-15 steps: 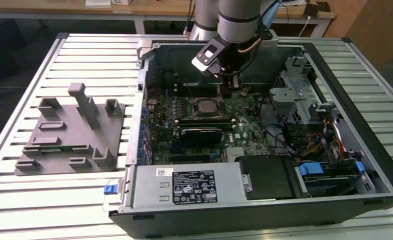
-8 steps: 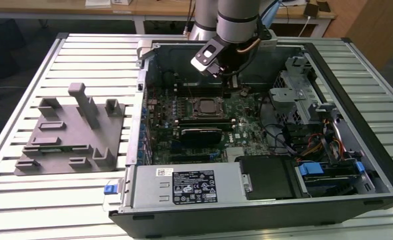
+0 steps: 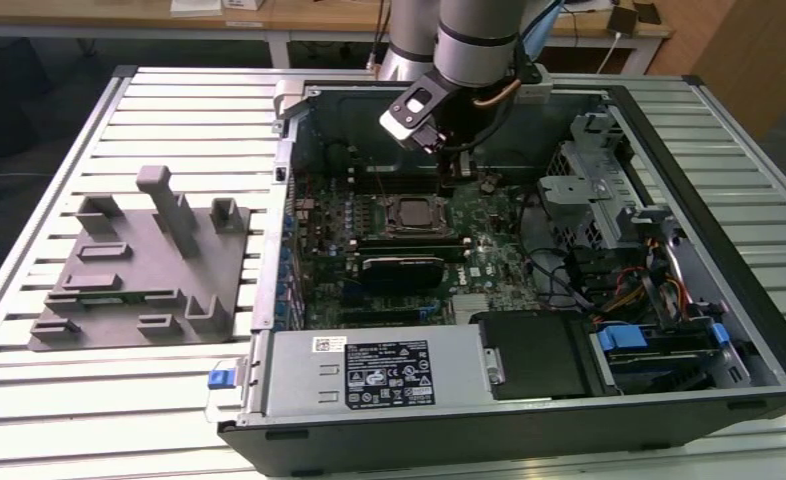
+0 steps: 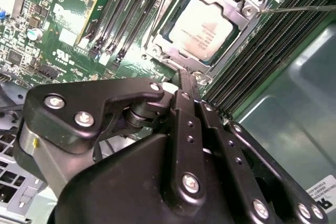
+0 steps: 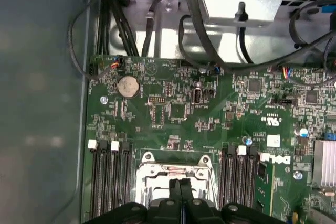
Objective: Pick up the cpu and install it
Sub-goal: 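Close the cpu cover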
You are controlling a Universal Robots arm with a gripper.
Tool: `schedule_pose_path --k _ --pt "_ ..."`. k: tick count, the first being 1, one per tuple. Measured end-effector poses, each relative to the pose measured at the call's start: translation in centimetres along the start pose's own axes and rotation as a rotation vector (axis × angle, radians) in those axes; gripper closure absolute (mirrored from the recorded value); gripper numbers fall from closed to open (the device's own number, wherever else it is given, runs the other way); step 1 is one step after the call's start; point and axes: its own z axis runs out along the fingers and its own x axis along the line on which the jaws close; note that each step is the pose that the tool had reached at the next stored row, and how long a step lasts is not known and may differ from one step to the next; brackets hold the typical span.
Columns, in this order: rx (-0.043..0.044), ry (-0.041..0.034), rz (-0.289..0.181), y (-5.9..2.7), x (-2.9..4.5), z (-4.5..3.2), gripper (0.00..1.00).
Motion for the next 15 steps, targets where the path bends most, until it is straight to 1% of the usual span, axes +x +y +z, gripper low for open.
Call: schedule_pose_path --k 4,7,13,15 --pt "-0.0001 0.0005 0.000 -0.06 0.01 0.09 0.89" --pt "0.0000 0.0001 0.000 -0.28 0.00 0.25 0.89" --pt "0.0001 0.0001 0.000 -1.35 0.03 0.55 0.89" --pt "0.0001 0.0001 0.000 -1.60 0.03 0.63 0.89"
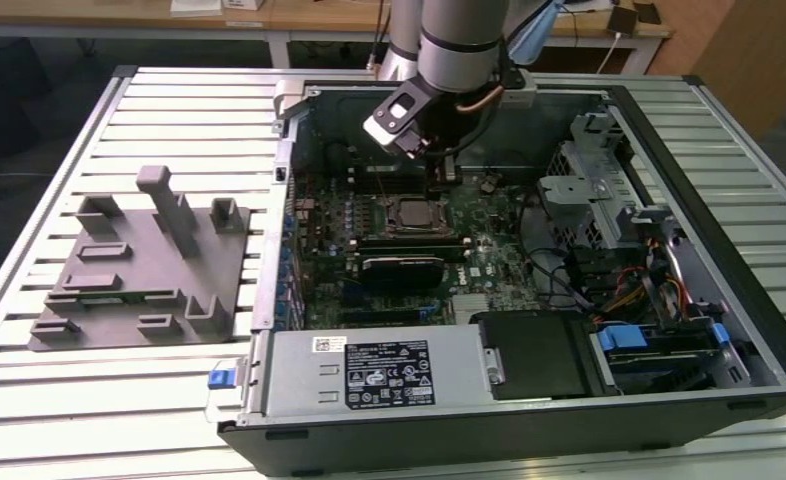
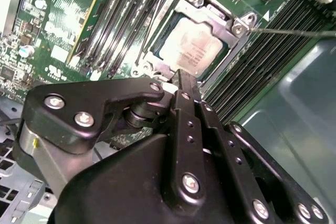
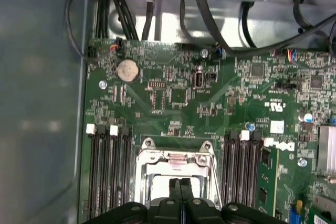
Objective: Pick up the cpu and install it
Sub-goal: 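Close the cpu cover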
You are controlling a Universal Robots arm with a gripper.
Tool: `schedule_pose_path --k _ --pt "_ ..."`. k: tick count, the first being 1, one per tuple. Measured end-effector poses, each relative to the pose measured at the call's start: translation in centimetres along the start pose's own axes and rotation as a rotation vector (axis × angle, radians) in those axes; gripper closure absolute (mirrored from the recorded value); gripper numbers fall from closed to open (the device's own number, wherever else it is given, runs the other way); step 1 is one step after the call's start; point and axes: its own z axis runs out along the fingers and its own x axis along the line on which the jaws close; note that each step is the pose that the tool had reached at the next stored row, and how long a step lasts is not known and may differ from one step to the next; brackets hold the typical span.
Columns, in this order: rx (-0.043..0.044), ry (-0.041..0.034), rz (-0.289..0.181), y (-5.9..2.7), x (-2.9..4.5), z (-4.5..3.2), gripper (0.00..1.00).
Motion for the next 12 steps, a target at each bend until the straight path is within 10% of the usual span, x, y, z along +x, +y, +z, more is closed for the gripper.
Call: schedule_pose_path --k 6,12 --pt "-0.0002 0.0001 -0.014 -0.34 -0.02 0.25 0.89" --pt "-0.0006 -0.0020 -0.132 -0.38 -0.02 0.34 0.89"
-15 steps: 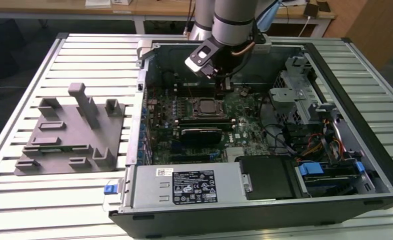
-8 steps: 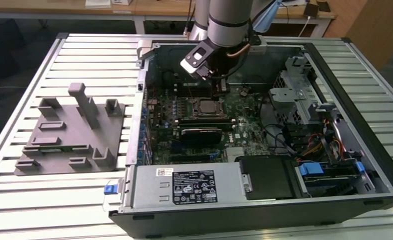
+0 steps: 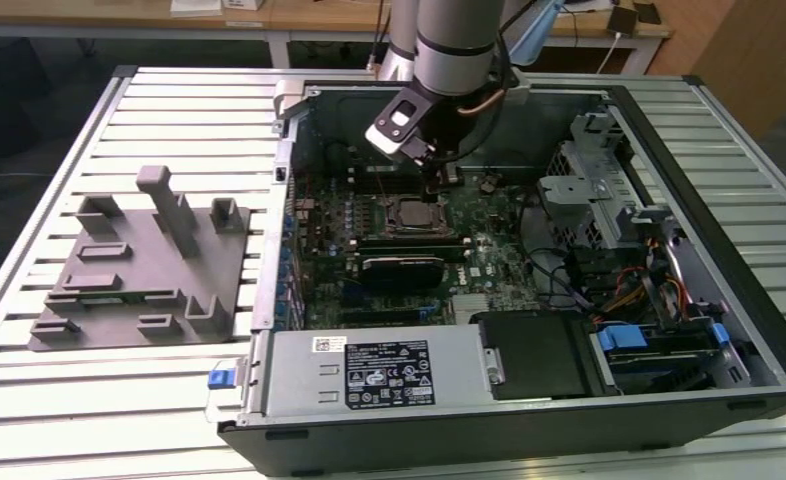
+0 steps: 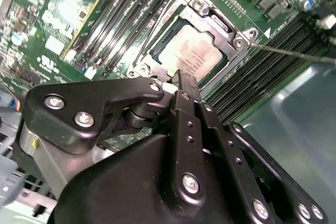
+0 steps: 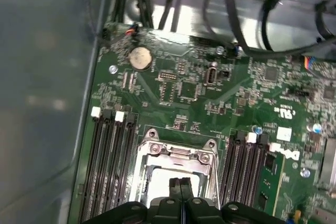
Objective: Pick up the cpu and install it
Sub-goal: 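Close the cpu cover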
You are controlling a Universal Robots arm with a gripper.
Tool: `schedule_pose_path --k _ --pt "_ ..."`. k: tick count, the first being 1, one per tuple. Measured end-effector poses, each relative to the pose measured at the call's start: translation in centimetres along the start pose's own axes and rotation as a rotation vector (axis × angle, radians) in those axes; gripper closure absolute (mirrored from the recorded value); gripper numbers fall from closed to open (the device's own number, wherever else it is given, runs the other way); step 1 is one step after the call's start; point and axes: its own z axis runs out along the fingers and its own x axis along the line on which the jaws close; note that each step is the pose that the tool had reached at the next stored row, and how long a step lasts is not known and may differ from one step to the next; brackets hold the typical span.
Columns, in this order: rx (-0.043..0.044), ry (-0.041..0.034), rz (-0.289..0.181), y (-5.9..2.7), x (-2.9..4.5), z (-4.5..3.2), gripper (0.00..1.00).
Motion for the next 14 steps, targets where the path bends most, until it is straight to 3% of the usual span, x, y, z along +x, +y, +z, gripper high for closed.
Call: schedule_pose_path --k 3,14 --pt "-0.0004 -0.0004 -0.074 0.00 0.00 0.02 0.89" --pt "-0.0011 -0.0034 -0.254 -0.04 0.01 0.04 0.89"
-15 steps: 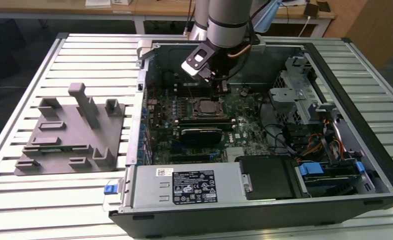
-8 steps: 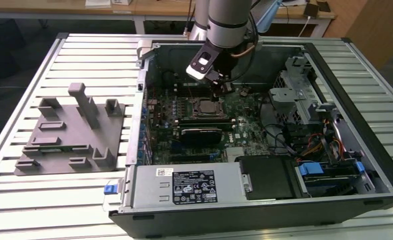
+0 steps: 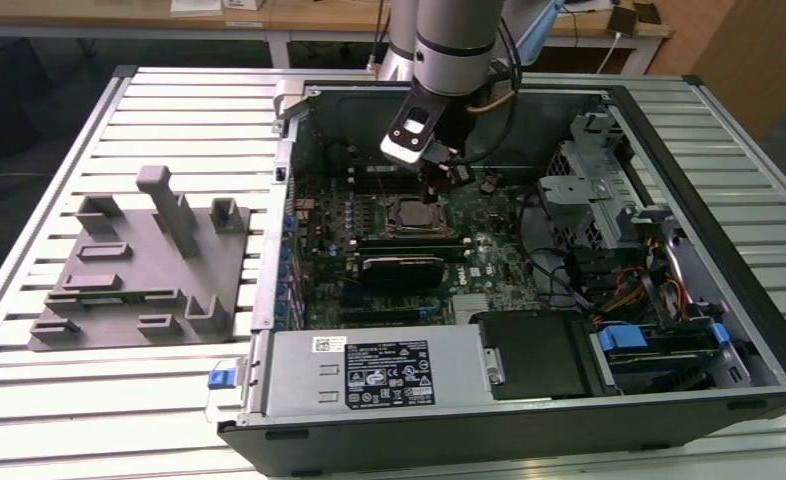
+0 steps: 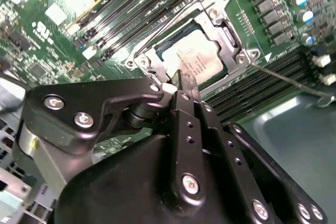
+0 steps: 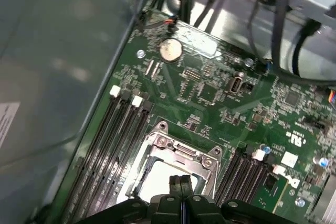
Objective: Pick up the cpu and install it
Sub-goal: 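Close the cpu cover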
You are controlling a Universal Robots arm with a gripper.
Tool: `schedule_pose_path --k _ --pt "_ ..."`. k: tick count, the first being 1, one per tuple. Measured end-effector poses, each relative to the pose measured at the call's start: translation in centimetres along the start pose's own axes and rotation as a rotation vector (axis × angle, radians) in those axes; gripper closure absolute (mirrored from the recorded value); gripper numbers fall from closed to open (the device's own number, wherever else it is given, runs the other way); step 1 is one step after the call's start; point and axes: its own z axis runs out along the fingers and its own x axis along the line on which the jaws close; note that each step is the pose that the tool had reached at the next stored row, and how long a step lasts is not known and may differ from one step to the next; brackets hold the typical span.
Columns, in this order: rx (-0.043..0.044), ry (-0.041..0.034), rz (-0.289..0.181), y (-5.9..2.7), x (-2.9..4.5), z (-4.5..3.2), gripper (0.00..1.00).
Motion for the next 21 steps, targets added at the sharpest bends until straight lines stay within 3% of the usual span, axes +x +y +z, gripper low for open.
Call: schedule_pose_path --k 21 --pt "-0.0026 -0.0028 -0.361 -0.03 0.02 0.03 0.89"
